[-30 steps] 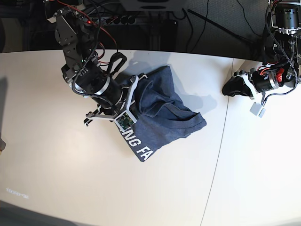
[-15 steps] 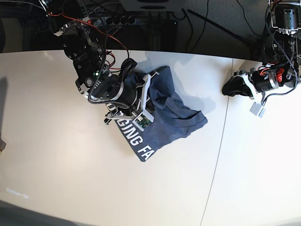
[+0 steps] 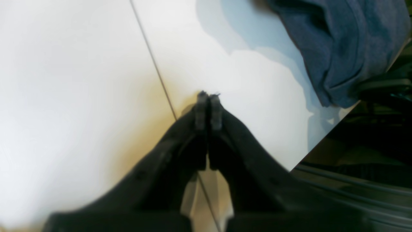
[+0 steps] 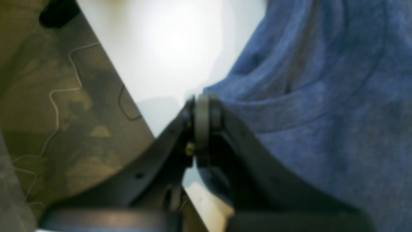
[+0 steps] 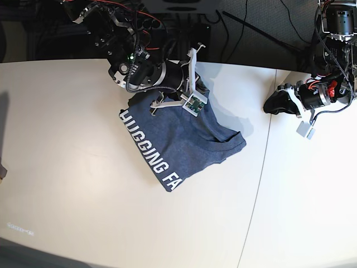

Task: Fold the T-shirt properly
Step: 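Grasp the bundle with both grippers and flip it printed side up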

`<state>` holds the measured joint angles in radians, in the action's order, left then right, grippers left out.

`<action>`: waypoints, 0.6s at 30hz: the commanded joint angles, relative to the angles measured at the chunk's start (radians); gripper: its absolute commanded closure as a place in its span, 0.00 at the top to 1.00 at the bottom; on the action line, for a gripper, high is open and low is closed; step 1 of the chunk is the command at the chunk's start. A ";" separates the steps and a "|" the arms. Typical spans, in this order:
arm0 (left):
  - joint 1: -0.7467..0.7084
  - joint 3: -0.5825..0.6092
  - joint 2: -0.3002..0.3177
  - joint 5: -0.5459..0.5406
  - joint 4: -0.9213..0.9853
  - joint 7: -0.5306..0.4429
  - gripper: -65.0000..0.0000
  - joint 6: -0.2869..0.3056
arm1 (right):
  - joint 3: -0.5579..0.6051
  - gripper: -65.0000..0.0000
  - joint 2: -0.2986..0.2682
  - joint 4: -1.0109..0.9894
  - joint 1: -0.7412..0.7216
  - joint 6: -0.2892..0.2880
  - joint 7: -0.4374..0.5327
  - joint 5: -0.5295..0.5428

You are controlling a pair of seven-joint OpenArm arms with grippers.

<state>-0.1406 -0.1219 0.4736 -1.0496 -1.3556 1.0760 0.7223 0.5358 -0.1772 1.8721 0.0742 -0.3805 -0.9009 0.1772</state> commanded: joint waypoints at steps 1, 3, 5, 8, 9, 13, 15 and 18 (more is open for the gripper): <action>0.005 -0.004 0.014 0.014 -0.009 0.005 0.00 -0.024 | -0.017 0.00 0.003 0.033 -0.016 -0.052 0.047 -0.019; 0.008 -0.004 0.014 0.009 -0.009 0.006 0.00 -0.024 | -0.055 0.00 0.003 0.053 -0.018 -0.052 0.090 -0.050; 0.008 -0.016 0.015 -0.010 -0.011 0.012 0.00 -0.024 | -0.111 0.00 0.003 0.065 -0.029 -0.050 0.119 -0.057; 0.008 -0.070 0.014 -0.095 -0.037 0.090 0.00 -0.024 | -0.194 0.00 0.003 0.053 -0.075 -0.050 0.125 -0.057; 0.007 -0.089 0.014 -0.128 -0.055 0.135 0.00 -0.024 | -0.217 0.00 0.003 0.039 -0.095 -0.050 0.134 -0.057; -0.011 -0.099 0.027 -0.302 -0.187 0.306 0.00 -0.024 | -0.254 0.00 0.003 -0.085 -0.218 -0.051 0.165 -0.034; -0.051 -0.091 0.027 -0.307 -0.292 0.305 0.00 -0.024 | -0.252 0.00 0.011 -0.172 -0.299 -0.051 0.166 -0.008; -0.134 -0.064 0.006 -0.278 -0.468 0.281 0.00 -0.024 | -0.252 0.00 0.040 -0.320 -0.415 -0.051 0.179 -0.008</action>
<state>-0.2848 -0.1822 0.4713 -1.2984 -1.8103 1.3697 0.6918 0.2874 -0.1379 1.5322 -0.3187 -0.3813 -0.7471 0.1627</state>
